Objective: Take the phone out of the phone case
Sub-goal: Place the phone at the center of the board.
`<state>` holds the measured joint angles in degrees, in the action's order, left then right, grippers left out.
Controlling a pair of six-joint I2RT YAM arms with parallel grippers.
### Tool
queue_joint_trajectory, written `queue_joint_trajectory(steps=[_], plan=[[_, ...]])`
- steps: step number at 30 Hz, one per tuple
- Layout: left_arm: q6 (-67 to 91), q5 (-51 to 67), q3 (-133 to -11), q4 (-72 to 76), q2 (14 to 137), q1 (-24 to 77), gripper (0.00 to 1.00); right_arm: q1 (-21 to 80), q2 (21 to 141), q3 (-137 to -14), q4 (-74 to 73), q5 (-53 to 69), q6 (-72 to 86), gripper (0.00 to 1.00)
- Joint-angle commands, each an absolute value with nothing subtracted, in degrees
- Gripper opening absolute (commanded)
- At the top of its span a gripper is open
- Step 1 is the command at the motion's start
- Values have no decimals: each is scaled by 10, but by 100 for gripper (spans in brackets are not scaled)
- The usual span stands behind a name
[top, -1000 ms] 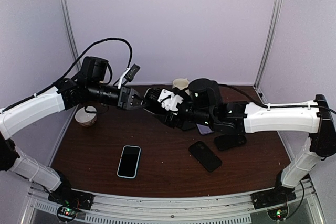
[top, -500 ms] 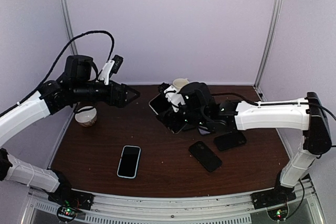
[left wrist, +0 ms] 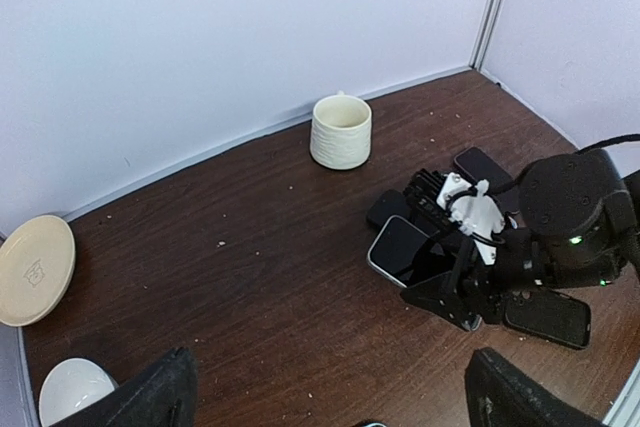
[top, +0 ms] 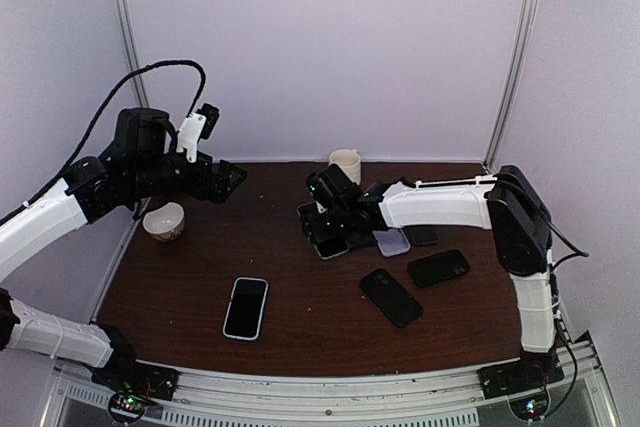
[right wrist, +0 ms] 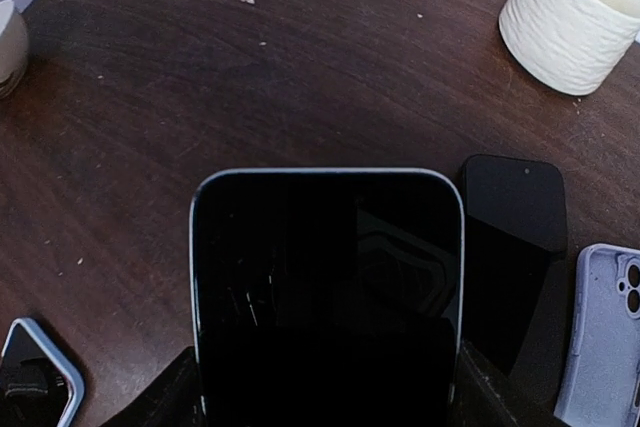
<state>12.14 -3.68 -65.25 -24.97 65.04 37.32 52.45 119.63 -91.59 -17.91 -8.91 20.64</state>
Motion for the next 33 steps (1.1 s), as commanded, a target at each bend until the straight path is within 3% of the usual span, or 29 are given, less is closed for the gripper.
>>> queue_joint_trajectory(steps=[1, 11, 15, 20, 24, 28, 33], plan=[[105, -47, -647, -244, 641, 369, 97, 517, 1234, -973, -212, -125, 254, 27], [102, -48, -646, -243, 643, 369, 96, 505, 1318, -1028, -232, -143, 291, 29], [101, -48, -646, -245, 643, 369, 96, 502, 1333, -1027, -224, -137, 297, 36], [101, -46, -645, -245, 644, 369, 96, 498, 1342, -1020, -205, -143, 295, 37], [101, -45, -645, -245, 646, 369, 96, 494, 1346, -1003, -168, -142, 297, 48], [101, -53, -644, -245, 649, 369, 96, 493, 1350, -1003, -157, -142, 288, 65], [100, -104, -652, -258, 660, 369, 97, 493, 1342, -1004, -146, -129, 275, 69]])
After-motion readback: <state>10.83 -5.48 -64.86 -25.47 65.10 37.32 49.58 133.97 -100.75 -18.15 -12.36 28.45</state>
